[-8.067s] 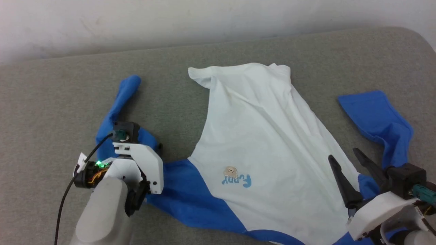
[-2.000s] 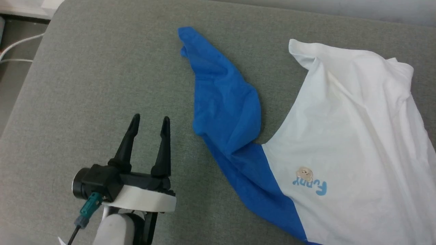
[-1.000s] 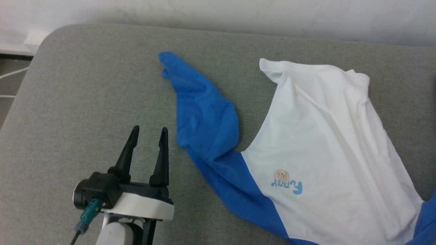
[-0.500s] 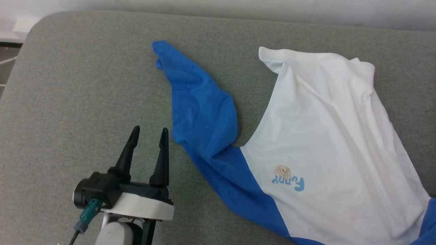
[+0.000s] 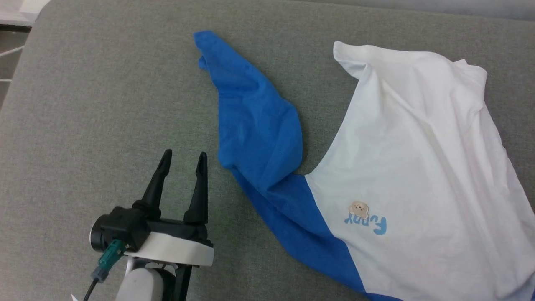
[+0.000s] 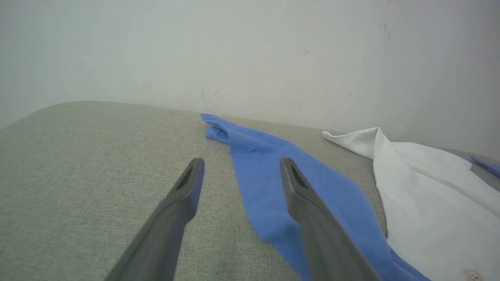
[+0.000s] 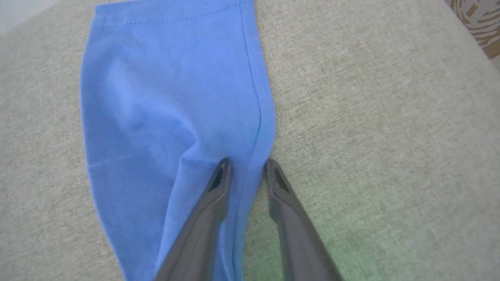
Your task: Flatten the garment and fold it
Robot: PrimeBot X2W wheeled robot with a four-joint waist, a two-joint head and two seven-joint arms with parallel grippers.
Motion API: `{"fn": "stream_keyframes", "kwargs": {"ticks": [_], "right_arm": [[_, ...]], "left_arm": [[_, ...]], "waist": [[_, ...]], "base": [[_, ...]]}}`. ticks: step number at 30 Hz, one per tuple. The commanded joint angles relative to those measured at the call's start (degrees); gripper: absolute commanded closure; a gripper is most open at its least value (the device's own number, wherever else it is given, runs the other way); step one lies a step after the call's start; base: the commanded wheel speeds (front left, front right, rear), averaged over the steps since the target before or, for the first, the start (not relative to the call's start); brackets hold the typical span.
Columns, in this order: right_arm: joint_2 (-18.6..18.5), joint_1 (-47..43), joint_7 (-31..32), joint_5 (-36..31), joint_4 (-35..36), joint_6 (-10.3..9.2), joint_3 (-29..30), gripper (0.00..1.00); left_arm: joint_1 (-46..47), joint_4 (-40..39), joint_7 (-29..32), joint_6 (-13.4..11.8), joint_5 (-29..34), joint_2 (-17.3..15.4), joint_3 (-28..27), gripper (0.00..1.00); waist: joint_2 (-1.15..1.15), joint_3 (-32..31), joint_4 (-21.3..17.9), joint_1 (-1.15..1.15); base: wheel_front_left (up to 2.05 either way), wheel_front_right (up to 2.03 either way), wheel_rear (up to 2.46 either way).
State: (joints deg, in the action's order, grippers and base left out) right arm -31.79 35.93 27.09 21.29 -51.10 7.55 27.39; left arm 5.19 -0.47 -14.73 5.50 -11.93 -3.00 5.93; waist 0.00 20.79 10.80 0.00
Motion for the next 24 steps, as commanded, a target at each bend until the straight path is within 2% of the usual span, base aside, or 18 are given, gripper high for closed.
{"fn": "stream_keyframes", "kwargs": {"ticks": [1,6,11,15,19,22,23,24], "right_arm": [[1.8,-0.6,-0.3,0.0,-0.9,-0.06,-0.8,1.00],[0.3,-1.0,-5.8,-0.3,-0.7,-0.06,0.5,1.00],[-3.5,-0.6,-12.2,-7.3,-2.2,-0.06,4.3,1.00],[-4.5,1.1,-14.7,-13.6,-1.5,-0.06,6.1,1.00],[-3.8,1.9,-16.2,-19.5,1.2,-0.06,3.6,1.00],[-3.6,1.9,-15.7,-24.6,3.2,-0.06,-1.2,1.00],[-3.6,1.9,-15.7,-24.6,3.2,-0.06,-1.2,1.00],[-3.3,2.0,-14.9,-27.2,4.1,-0.06,-4.2,1.00]], "left_arm": [[1.0,0.2,-0.3,0.1,0.3,0.1,-0.2,0.00],[0.7,1.1,-0.3,0.2,0.3,0.1,-0.2,0.00],[-0.1,1.6,-0.3,0.2,-0.1,0.1,0.0,0.00],[-0.8,1.7,-0.3,0.1,-0.3,0.1,0.3,0.00],[-1.3,1.5,-0.3,0.1,-0.7,0.1,0.6,0.00],[-1.3,1.2,-0.3,0.1,-1.1,0.1,0.9,0.00],[-1.3,1.2,-0.3,0.1,-1.1,0.1,0.9,0.00],[-1.1,1.1,-0.3,0.0,-1.3,0.1,1.2,0.00]], "waist": [[0.00,0.0,-0.1,0.00],[0.00,-1.9,-0.5,0.00],[0.00,-4.6,-0.9,0.00],[0.00,-6.0,-1.0,0.00],[0.00,-5.9,-0.4,0.00],[0.00,-5.0,0.5,0.00],[0.00,-5.0,0.5,0.00],[0.00,-4.2,1.2,0.00]], "base": [[0.00,0.00,0.00],[0.00,0.00,0.00],[0.00,0.00,0.00],[0.00,0.00,0.00],[0.00,0.00,0.00],[0.00,0.00,0.00],[0.00,0.00,0.00],[0.00,0.00,0.00]]}}
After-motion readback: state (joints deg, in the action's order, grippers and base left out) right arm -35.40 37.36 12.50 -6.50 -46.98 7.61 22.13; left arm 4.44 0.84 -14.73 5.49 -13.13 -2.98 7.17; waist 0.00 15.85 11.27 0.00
